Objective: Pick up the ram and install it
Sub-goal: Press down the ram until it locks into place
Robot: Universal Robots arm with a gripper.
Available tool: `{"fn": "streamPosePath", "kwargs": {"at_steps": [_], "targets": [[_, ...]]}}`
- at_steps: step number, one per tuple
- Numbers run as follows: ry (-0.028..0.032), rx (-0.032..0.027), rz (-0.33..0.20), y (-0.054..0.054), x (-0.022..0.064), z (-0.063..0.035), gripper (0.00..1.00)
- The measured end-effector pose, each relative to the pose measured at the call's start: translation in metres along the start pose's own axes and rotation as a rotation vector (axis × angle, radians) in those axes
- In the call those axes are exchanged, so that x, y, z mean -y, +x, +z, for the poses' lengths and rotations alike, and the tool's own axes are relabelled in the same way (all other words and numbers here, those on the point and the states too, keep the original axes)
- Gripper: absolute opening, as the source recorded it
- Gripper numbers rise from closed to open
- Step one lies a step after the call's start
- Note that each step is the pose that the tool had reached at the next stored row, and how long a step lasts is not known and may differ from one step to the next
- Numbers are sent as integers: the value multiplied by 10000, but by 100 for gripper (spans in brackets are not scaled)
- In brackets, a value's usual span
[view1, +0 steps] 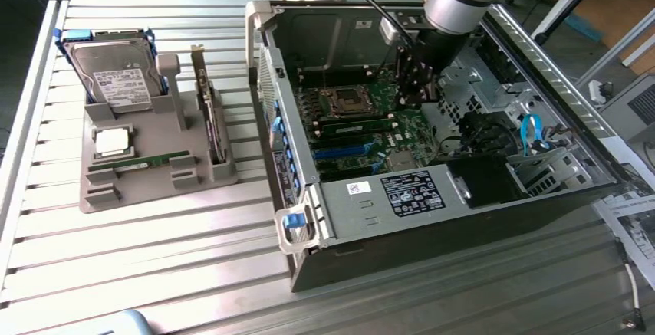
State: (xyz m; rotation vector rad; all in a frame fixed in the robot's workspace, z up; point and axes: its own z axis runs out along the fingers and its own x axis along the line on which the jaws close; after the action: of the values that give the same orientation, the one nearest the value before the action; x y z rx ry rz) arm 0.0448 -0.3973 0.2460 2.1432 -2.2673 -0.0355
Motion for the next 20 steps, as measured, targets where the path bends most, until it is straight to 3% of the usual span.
{"fn": "streamPosePath", "kwargs": {"at_steps": [9,20], "targets": [[-2,51,-4,93,-54,10,11],[-2,53,-4,106,-86,53,11]]}}
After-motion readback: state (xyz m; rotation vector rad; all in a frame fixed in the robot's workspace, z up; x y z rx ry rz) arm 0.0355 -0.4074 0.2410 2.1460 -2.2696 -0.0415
